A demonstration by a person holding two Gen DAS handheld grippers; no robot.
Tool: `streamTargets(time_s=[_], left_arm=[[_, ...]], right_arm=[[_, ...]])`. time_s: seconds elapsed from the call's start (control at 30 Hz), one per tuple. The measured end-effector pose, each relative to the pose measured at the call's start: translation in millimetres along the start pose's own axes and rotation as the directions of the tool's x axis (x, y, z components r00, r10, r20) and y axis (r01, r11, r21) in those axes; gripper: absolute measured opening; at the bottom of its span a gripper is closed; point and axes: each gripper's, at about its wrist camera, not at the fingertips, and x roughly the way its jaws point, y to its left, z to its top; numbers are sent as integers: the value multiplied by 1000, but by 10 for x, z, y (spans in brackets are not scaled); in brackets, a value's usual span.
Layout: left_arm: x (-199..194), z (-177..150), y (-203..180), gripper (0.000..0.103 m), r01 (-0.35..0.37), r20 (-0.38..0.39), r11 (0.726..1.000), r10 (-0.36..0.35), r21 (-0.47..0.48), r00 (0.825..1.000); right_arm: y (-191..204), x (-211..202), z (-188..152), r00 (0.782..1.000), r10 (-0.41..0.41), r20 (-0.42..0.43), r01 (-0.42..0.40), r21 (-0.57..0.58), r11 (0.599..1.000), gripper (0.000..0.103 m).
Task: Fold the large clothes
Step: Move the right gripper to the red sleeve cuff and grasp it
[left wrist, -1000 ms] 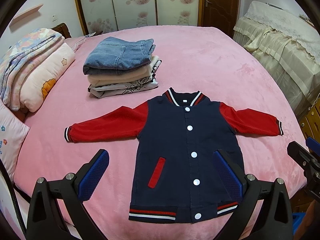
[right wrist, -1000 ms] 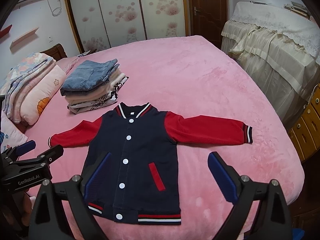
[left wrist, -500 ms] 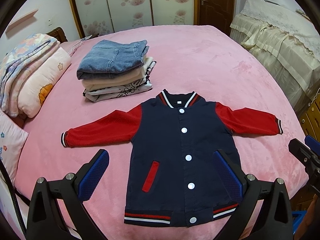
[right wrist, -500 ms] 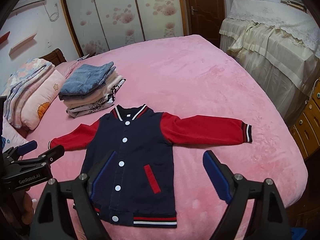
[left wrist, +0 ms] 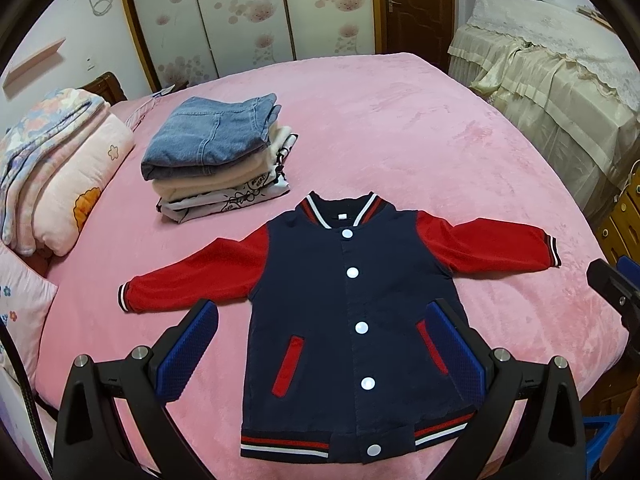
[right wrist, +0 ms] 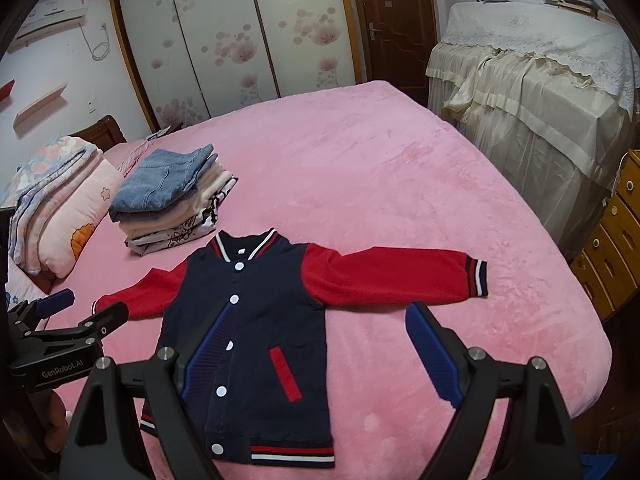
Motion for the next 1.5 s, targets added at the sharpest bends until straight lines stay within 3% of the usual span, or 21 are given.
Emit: streamTargets(time_s=[0.97,1.23,1.5], left_arm=[[153,197,-533,102,48,37,994,-52,98,998],[438,265,-747,102,101,20,989,-104,108,994],[998,244,-1044,102,163,-45,980,-159,117,986]], right_arm=[[-533,39,64,997,-70,25,68,62,996,86],[-872,262,64,991,-131,0,130,95,987,86],[-1404,587,-23,979,-196,-48,202,173,964,82]])
